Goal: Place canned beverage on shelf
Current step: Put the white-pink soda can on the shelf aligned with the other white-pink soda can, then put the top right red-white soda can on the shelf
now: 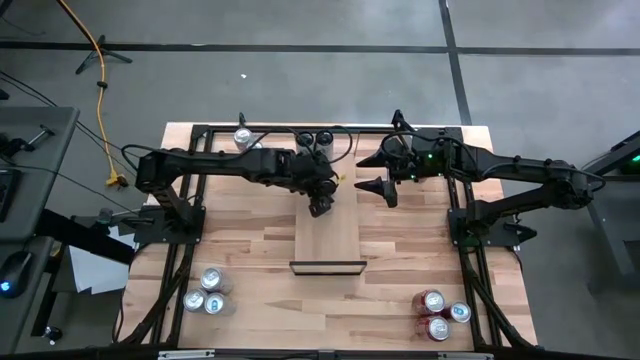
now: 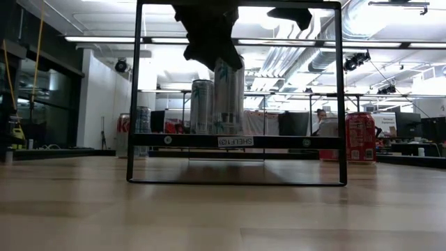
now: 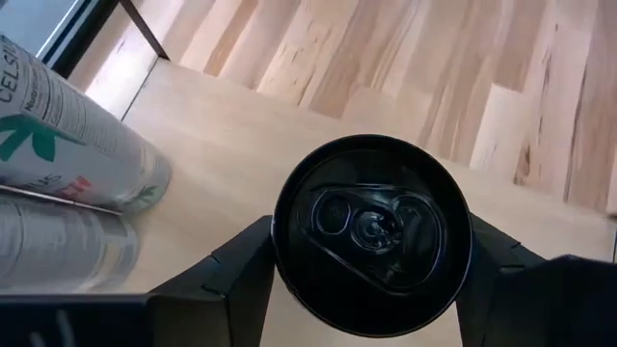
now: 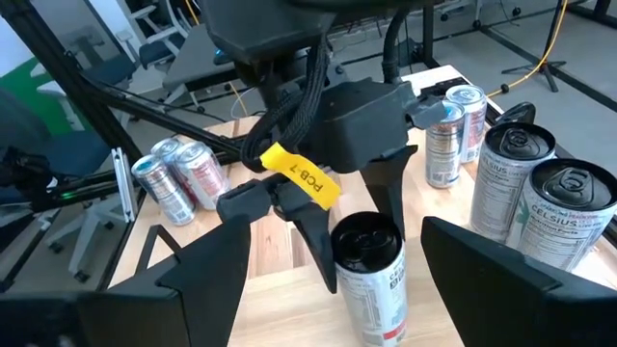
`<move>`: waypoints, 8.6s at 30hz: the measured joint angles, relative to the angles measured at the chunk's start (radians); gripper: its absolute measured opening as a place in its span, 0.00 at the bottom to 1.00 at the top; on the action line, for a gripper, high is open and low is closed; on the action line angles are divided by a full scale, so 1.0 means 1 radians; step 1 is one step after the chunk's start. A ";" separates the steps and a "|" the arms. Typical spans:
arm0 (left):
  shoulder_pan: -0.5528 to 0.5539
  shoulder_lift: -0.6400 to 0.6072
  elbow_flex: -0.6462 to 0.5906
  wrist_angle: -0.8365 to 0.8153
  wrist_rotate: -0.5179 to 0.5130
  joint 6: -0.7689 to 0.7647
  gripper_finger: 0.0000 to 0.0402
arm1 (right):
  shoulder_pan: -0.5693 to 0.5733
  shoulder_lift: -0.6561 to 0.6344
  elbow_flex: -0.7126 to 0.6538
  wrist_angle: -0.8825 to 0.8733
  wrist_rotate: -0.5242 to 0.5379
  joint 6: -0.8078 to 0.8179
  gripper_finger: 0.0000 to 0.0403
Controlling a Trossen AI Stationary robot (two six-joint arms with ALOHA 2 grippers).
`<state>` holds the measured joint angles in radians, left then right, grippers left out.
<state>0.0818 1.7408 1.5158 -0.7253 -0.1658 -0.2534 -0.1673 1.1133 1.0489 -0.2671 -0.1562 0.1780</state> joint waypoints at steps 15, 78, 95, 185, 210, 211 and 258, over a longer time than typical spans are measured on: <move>0.003 -0.004 -0.001 -0.008 0.001 0.001 0.50 | 0.000 0.000 0.000 0.001 0.000 -0.003 0.72; 0.002 -0.806 -0.462 0.231 -0.062 -0.206 0.80 | 0.266 0.554 0.000 0.332 0.428 0.999 0.00; 0.003 -0.805 -0.462 0.230 -0.097 -0.153 0.80 | 0.212 0.557 0.000 0.346 0.618 1.017 0.00; 0.003 -0.783 -0.462 0.230 -0.157 -0.144 0.80 | -0.200 0.413 0.000 0.054 0.304 0.356 0.00; 0.027 -0.869 -0.762 0.804 -0.028 -0.067 0.80 | -0.111 -0.151 0.001 -0.161 0.110 0.082 0.00; 0.027 -0.877 -0.783 0.842 -0.027 -0.080 0.80 | -0.098 -0.159 0.001 -0.170 0.111 0.081 0.00; 0.029 -0.902 -0.802 0.878 -0.127 0.021 0.80 | -0.438 0.072 0.000 -0.987 0.555 0.837 0.82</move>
<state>0.1112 0.8383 0.7139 0.1531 -0.2928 -0.2321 -0.6057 1.1856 1.0489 -1.2537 0.3987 1.0150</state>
